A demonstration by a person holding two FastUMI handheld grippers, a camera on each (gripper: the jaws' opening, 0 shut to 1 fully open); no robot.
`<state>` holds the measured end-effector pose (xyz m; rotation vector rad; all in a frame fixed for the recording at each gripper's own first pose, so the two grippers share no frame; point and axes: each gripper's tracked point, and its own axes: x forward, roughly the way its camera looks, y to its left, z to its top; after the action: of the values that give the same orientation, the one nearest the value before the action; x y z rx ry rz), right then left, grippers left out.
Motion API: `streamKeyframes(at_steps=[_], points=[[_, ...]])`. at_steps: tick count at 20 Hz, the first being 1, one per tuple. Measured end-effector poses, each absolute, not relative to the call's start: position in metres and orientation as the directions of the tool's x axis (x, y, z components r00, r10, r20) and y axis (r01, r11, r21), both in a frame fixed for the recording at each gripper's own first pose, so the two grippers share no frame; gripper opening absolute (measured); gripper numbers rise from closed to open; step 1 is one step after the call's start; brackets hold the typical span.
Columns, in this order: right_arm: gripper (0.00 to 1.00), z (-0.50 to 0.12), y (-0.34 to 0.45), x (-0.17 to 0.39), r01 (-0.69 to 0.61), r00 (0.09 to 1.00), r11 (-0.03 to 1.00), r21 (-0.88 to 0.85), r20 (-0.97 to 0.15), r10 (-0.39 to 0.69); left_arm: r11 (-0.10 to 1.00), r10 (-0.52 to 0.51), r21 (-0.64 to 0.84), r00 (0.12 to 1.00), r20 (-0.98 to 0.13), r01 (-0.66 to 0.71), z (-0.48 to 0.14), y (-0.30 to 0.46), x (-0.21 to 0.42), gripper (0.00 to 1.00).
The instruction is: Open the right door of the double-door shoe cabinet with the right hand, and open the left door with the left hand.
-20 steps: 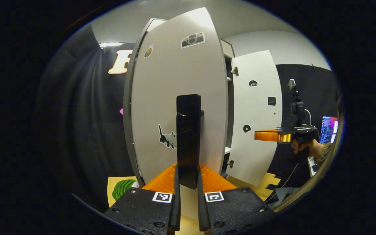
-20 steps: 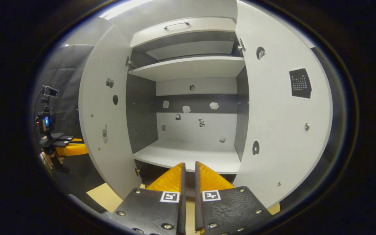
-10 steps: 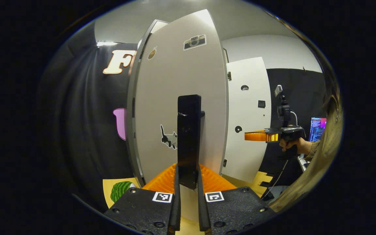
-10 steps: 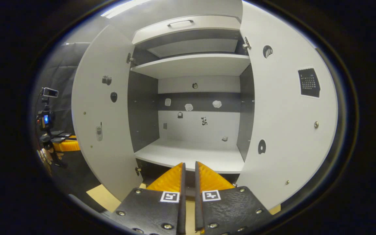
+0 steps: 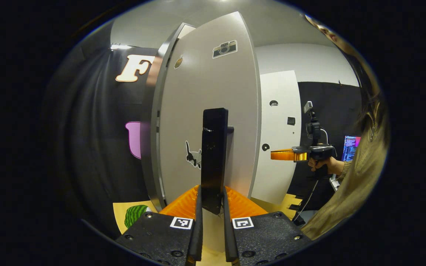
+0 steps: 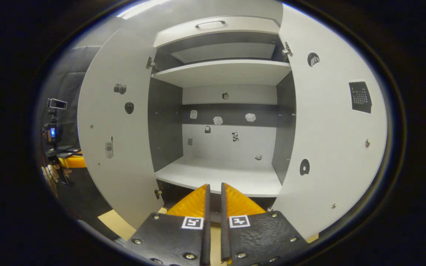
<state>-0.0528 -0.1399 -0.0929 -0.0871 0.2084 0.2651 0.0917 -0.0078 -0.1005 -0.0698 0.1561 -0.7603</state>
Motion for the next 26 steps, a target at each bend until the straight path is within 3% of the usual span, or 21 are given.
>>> streamKeyframes(at_steps=[12,13,19,26], points=[[0.11,-0.102,-0.128,-0.047,-0.296,0.932,0.953,-0.060,-0.236,0.275,0.761,-0.649,-0.095,0.749,-0.135,0.642,-0.102,0.010,0.093,0.28],[0.11,-0.104,-0.127,-0.045,-0.300,0.931,0.952,-0.058,-0.237,0.279,0.776,-0.631,-0.084,0.764,-0.134,0.626,-0.102,0.016,0.094,0.33],[0.11,-0.106,-0.115,-0.041,-0.346,0.913,0.937,-0.046,-0.248,0.325,0.855,-0.510,-0.136,0.859,-0.037,0.501,-0.074,0.050,0.081,0.25],[0.11,-0.106,-0.092,-0.037,-0.430,0.879,0.902,-0.032,-0.245,0.410,0.943,-0.331,-0.053,0.941,-0.068,0.327,-0.050,0.060,0.043,0.26]])
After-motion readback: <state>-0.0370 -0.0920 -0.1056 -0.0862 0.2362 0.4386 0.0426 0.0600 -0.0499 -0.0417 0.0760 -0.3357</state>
